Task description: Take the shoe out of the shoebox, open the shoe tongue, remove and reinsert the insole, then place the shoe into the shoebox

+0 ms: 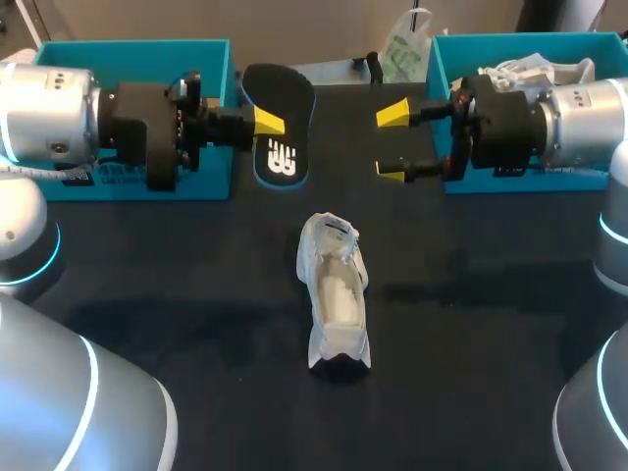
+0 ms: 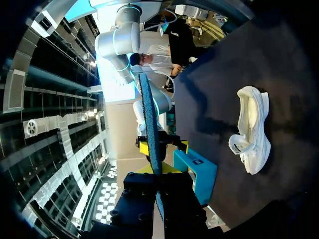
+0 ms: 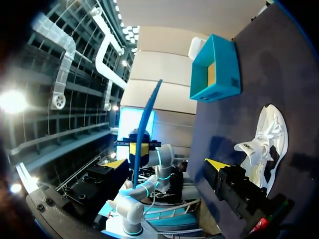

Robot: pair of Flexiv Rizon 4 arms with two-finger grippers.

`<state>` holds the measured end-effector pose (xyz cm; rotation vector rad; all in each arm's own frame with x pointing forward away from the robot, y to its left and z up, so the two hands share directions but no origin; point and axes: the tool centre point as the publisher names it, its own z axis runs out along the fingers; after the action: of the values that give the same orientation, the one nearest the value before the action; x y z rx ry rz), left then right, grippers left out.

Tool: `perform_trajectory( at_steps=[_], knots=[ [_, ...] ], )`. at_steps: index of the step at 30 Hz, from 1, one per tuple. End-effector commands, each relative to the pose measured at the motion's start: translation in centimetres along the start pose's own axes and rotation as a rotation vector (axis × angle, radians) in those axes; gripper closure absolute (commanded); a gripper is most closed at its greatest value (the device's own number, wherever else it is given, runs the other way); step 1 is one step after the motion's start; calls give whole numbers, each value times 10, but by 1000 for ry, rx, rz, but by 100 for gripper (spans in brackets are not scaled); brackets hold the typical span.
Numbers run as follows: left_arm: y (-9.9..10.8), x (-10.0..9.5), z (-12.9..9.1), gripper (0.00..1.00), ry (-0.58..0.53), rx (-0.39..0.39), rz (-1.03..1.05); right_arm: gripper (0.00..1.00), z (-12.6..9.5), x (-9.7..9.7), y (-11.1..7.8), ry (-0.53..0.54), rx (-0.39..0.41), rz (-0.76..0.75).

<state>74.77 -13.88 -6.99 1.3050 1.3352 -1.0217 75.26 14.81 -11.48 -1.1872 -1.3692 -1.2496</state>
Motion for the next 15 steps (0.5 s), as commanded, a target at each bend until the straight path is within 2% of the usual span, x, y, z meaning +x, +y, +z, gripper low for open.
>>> perform_trajectory(
  at_steps=[1,11,14,15],
  knots=[
    [3,-2,3,100,2,2,1,0,1,0,0,-2,-2,0],
    [3,-2,3,100,2,2,1,0,1,0,0,-2,-2,0],
    [0,12,13,100,70,-8,75,0,1,0,0,-2,-2,0],
    [0,16,15,100,62,-6,73,0,1,0,0,-2,-2,0]
  ],
)
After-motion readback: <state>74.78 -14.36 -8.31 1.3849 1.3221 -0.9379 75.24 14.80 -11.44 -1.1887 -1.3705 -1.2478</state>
